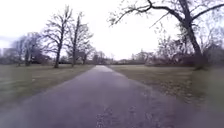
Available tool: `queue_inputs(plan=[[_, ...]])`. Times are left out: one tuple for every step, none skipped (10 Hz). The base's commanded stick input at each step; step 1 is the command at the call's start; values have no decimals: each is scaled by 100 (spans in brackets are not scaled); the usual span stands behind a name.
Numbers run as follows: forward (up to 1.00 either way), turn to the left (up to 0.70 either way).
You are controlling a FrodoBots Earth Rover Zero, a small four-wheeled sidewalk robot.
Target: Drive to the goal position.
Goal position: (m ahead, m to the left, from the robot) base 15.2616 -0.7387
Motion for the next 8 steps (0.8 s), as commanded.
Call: queue_inputs(plan=[[100,0],[100,0],[100,0],[100,0],[100,0],[100,0],[100,0],[100,0]])
